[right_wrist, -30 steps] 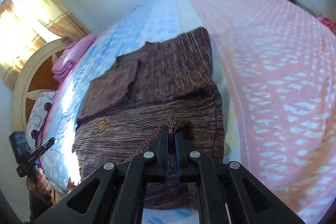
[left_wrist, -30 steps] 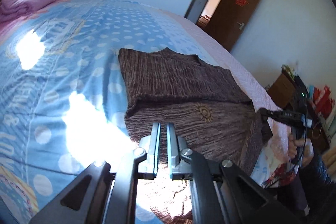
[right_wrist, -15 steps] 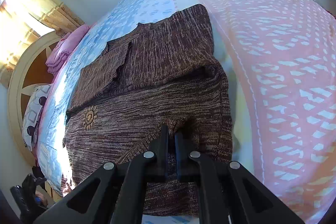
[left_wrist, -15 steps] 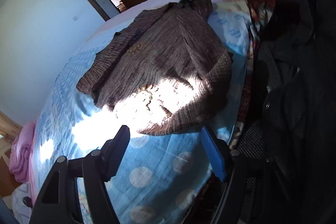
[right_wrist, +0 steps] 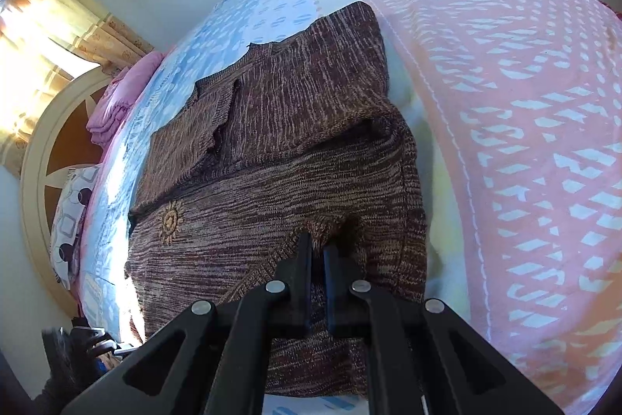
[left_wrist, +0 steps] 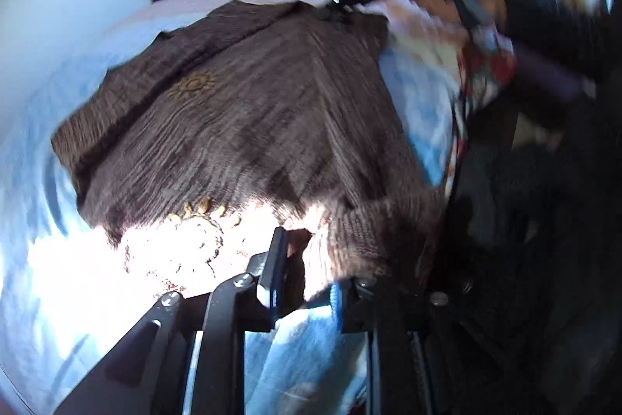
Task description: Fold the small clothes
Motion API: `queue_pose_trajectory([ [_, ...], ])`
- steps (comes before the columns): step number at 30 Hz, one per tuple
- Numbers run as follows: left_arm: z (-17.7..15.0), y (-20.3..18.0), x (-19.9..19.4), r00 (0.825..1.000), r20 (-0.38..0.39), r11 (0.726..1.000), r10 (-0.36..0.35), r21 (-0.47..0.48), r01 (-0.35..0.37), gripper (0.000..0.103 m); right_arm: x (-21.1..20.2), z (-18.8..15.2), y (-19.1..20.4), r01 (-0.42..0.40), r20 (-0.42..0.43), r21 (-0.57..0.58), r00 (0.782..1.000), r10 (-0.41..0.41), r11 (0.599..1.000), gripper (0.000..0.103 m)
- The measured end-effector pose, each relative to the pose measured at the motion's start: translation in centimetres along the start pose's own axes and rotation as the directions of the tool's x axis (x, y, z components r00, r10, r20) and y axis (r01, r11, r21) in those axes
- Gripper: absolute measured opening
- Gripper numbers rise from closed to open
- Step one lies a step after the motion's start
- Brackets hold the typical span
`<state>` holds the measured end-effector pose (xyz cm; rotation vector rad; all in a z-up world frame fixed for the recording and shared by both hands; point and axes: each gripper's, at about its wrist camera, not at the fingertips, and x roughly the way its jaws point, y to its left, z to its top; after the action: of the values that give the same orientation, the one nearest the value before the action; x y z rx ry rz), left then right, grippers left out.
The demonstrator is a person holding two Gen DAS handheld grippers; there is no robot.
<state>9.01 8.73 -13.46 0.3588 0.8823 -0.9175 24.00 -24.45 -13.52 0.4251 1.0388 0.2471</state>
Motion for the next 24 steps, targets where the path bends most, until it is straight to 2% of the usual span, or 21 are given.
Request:
queue_pose_trajectory([
  [1, 0.2, 2.2, -0.6, 0.997, 0.050, 0.989, -0.059, -0.132, 0.065, 0.021, 0.1, 0.1, -0.1, -0.001, 0.000, 0.008, 1.000, 0.001, 1.000, 0.005],
  [3, 0.0, 6.1, -0.9, 0.988, 0.133, 0.931, -0.078, -0.344, 0.119, 0.012, 0.6, 0.3, -0.5, 0.001, -0.006, 0.023, 1.000, -0.001, 1.000, 0.005],
  [5, -0.6, 9.7, -0.3, 0.987, 0.159, 0.839, -0.037, -0.531, 0.117, 0.009, 1.0, 0.3, -0.8, -0.007, -0.010, 0.043, 1.000, 0.008, 0.999, 0.005],
  [6, -1.1, 11.2, 0.1, 0.987, 0.160, 0.792, -0.024, -0.599, 0.116, 0.008, 1.1, 0.3, -0.7, -0.009, -0.008, 0.047, 1.000, 0.010, 0.999, 0.005],
  [7, -1.5, 12.1, 0.5, 0.988, 0.153, 0.759, -0.014, -0.641, 0.110, 0.007, 1.1, 0.3, -0.7, -0.007, -0.007, 0.047, 1.000, 0.007, 0.999, 0.005],
  [8, -1.7, 12.3, 0.6, 0.990, 0.144, 0.760, -0.003, -0.642, 0.096, 0.006, 1.1, 0.3, -0.6, -0.003, -0.008, 0.042, 1.000, 0.003, 0.999, 0.005],
  [9, -1.5, 11.7, 0.2, 0.990, 0.143, 0.789, 0.015, -0.610, 0.076, 0.006, 1.1, 0.3, -0.5, 0.000, -0.010, 0.036, 1.000, 0.000, 0.999, 0.005],
  [11, -0.8, 9.7, -1.3, 0.987, 0.141, 0.873, 0.072, -0.487, 0.006, 0.006, 1.0, 0.3, -0.5, 0.002, -0.017, 0.026, 1.000, -0.002, 1.000, 0.005],
  [13, 0.1, 7.7, -2.9, 0.986, 0.167, 0.935, 0.019, -0.352, 0.042, 0.008, 1.1, 0.4, -0.5, -0.001, -0.020, 0.020, 1.000, 0.002, 1.000, 0.005],
  [15, 1.2, 5.4, -4.3, 0.984, 0.175, 0.972, -0.035, -0.223, 0.075, 0.027, 1.1, 0.3, -0.6, -0.009, -0.018, 0.022, 1.000, 0.009, 1.000, 0.005],
  [16, 2.0, 4.3, -4.6, 0.983, 0.177, 0.985, -0.038, -0.160, 0.067, 0.057, 1.1, 0.2, -0.7, -0.010, -0.017, 0.023, 1.000, 0.011, 1.000, 0.005],
  [17, 2.6, 3.1, -4.7, 0.983, 0.181, 0.993, -0.035, -0.102, 0.054, 0.085, 1.1, 0.2, -0.7, -0.012, -0.015, 0.024, 1.000, 0.013, 1.000, 0.005],
  [18, 3.2, 1.9, -4.5, 0.982, 0.183, 0.999, -0.038, -0.031, 0.044, 0.092, 1.1, 0.2, -0.7, -0.014, -0.013, 0.028, 1.000, 0.015, 1.000, 0.005],
  [19, 3.7, 0.9, -3.9, 0.983, 0.178, 0.998, -0.045, 0.041, 0.039, 0.094, 1.1, 0.1, -0.8, -0.016, -0.012, 0.032, 1.000, 0.016, 0.999, 0.005],
  [21, 4.3, -1.4, -1.9, 0.993, 0.117, 0.982, -0.024, 0.190, 0.001, 0.094, 1.1, 0.1, -0.8, -0.016, -0.013, 0.042, 1.000, 0.017, 0.999, 0.005],
  [22, 4.6, -2.3, -0.8, 0.997, 0.080, 0.969, -0.014, 0.247, -0.007, 0.091, 1.1, 0.1, -0.8, -0.014, -0.014, 0.042, 1.000, 0.015, 0.999, 0.005],
  [23, 4.8, -2.8, 0.4, 0.999, 0.049, 0.956, -0.008, 0.293, -0.006, 0.078, 1.1, 0.1, -0.8, -0.011, -0.016, 0.037, 1.000, 0.011, 0.999, 0.005],
  [24, 4.7, -2.7, 1.6, 1.000, 0.014, 0.947, -0.014, 0.321, 0.009, 0.070, 1.1, 0.1, -0.7, -0.008, -0.017, 0.033, 1.000, 0.008, 0.999, 0.005],
])
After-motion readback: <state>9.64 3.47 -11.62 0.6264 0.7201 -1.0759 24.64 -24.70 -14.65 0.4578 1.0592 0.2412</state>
